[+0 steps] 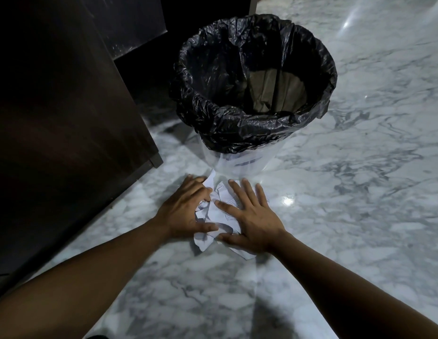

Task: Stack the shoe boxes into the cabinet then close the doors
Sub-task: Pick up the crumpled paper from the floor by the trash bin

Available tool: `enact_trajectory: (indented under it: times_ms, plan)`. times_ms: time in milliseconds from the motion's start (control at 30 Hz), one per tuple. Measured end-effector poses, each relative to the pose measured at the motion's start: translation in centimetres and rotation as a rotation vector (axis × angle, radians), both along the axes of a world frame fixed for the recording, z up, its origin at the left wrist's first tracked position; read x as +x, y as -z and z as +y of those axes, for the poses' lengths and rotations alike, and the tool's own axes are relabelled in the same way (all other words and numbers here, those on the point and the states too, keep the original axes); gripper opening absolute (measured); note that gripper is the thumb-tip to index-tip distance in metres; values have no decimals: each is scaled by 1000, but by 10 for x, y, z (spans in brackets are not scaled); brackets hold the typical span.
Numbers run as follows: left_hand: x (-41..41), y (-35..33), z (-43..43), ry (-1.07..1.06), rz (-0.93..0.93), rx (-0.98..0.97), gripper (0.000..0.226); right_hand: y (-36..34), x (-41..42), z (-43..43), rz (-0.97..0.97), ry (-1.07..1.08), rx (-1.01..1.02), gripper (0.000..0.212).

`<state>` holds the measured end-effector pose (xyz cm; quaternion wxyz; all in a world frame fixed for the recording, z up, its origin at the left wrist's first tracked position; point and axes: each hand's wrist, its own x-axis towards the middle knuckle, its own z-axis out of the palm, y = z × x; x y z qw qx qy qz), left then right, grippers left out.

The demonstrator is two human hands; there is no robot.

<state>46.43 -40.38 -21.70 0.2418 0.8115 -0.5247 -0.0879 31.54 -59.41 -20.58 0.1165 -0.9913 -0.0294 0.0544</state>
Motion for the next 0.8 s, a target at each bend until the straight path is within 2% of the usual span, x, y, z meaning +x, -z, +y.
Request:
enact_trajectory:
  times_ms: [100, 167, 233, 300, 433, 467, 567, 633, 800]
  plan:
    - [-5, -2, -6, -63, 20, -63, 76, -2, 2, 0, 50, -1, -40, 102]
    - [-7, -5, -6, -75, 30, -87, 57, -2, 3, 1, 37, 2, -33, 99]
    - [-10, -7, -2, -70, 92, -74, 47, -1, 2, 1, -3, 4, 6, 90]
    - [-13, -9, 2, -29, 111, -36, 52, 0, 1, 1, -48, 4, 48, 85]
    - [-19, -7, 11, 34, 64, -54, 41, 3, -1, 0, -110, -14, 113, 78]
    - [-20, -8, 13, 29, 66, -36, 45, 4, -2, 0, -116, -9, 131, 75]
    - [-26, -9, 17, 19, 47, 40, 76, 7, -4, 1, -182, 18, 186, 62]
    - [-29, -10, 15, 4, -3, 39, 84, 7, -7, 3, -266, 34, 217, 53]
    - [-29, -3, 9, -106, 26, -104, 62, 12, -13, 7, -419, 143, 234, 29]
